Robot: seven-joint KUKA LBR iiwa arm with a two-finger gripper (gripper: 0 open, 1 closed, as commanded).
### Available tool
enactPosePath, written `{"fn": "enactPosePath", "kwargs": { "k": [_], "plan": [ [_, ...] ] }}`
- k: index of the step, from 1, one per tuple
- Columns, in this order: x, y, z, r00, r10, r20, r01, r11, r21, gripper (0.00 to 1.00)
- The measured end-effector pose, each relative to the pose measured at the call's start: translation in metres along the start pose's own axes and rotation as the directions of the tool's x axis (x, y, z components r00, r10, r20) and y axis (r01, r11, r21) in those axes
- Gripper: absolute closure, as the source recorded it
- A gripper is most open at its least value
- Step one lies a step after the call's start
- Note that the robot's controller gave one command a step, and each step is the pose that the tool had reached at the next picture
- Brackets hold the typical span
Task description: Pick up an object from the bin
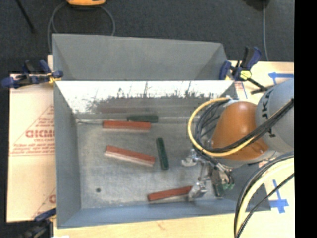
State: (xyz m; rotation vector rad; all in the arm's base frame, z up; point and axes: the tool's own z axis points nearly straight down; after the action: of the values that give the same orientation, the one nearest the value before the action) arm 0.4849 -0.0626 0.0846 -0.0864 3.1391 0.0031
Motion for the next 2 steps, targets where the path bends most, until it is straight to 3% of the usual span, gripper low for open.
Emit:
{"fn": "enactPosePath", "kwargs": {
  "k": [1, 2],
  "plan": [
    [0.0062, 0.0238, 0.0053, 0.993, -0.115, 0.005, 0.115, 0.993, 0.011, 1.00],
    [0.0062, 0.0238, 0.0053, 0.993, -0.116, 0.005, 0.116, 0.993, 0.011, 1.00]
  ]
}}
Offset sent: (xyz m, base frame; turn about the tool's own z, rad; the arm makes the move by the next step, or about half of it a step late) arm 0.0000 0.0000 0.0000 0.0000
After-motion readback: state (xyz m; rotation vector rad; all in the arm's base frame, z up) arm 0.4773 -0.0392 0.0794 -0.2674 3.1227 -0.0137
